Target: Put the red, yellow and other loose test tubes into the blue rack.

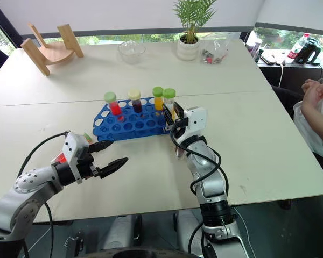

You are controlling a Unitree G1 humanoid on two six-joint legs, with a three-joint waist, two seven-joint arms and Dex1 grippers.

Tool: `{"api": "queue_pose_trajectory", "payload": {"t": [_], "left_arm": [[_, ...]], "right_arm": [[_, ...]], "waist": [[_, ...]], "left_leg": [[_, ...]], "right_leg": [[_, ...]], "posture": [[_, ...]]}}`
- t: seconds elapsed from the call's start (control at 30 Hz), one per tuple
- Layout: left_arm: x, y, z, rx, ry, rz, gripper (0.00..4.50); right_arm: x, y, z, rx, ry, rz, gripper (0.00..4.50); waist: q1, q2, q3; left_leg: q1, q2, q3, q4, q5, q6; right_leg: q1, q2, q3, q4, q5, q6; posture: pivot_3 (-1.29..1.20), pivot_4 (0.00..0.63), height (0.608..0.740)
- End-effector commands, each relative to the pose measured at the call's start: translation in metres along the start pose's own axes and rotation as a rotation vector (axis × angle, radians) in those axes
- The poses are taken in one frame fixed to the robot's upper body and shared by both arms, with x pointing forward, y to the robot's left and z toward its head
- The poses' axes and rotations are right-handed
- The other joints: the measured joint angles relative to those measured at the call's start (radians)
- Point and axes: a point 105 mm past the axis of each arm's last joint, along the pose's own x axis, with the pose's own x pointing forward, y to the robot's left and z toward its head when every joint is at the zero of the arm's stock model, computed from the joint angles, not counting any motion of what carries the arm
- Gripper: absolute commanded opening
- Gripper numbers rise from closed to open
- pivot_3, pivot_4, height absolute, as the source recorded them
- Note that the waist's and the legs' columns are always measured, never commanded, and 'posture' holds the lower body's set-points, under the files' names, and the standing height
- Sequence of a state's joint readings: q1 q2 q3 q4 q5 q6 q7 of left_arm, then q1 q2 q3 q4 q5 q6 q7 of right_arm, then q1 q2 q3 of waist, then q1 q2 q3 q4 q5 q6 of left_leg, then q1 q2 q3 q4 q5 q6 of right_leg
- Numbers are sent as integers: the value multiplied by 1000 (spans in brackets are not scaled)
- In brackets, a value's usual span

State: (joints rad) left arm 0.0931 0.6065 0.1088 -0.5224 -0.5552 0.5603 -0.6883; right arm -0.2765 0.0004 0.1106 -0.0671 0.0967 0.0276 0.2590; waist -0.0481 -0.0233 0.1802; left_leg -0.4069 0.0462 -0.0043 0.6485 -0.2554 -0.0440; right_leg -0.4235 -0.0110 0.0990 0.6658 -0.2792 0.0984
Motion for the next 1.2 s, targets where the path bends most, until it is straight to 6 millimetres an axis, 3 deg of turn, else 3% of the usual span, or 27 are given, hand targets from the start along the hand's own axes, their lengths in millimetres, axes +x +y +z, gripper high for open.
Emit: {"api": "queue_pose_trajectory", "payload": {"t": [0.03, 0.27, 0.4, 0.93, 1.13, 1.2], "left_arm": [[2, -2, 6, 29, -22, -10, 4500], [3, -4, 2, 22, -13, -8, 4500], [1, -1, -1, 18, -7, 9, 4500], [2, 3, -8, 3, -12, 38, 4500], [3, 3, -10, -7, -6, 35, 4500], [2, 2, -11, -11, -3, 34, 4500]], "right_arm": [[6, 0, 6, -24, -51, 4, 853], [14, 12, 7, -14, -75, 40, 853], [13, 19, -1, -6, -55, 61, 853], [16, 13, -17, -45, -52, 45, 853], [14, 21, -17, -33, -54, 57, 853], [11, 24, -17, -42, -57, 54, 1883]], "waist": [[-1, 0, 0], [-1, 0, 0], [-1, 0, 0], [0, 0, 0], [0, 0, 0], [1, 0, 0]], "left_leg": [[0, 0, 0, 0, 0, 0], [0, 0, 0, 0, 0, 0], [0, 1, 0, 0, 0, 0], [0, 0, 0, 0, 0, 0], [0, 1, 0, 0, 0, 0], [0, 1, 0, 0, 0, 0]], "right_leg": [[0, 0, 0, 0, 0, 0], [0, 0, 0, 0, 0, 0], [0, 0, 0, 0, 0, 0], [0, 0, 0, 0, 0, 0], [0, 0, 0, 0, 0, 0], [0, 0, 0, 0, 0, 0]], "posture": [[0, 150, 740], [0, 150, 740], [0, 150, 740], [0, 150, 740], [0, 150, 740], [0, 150, 740]]}}
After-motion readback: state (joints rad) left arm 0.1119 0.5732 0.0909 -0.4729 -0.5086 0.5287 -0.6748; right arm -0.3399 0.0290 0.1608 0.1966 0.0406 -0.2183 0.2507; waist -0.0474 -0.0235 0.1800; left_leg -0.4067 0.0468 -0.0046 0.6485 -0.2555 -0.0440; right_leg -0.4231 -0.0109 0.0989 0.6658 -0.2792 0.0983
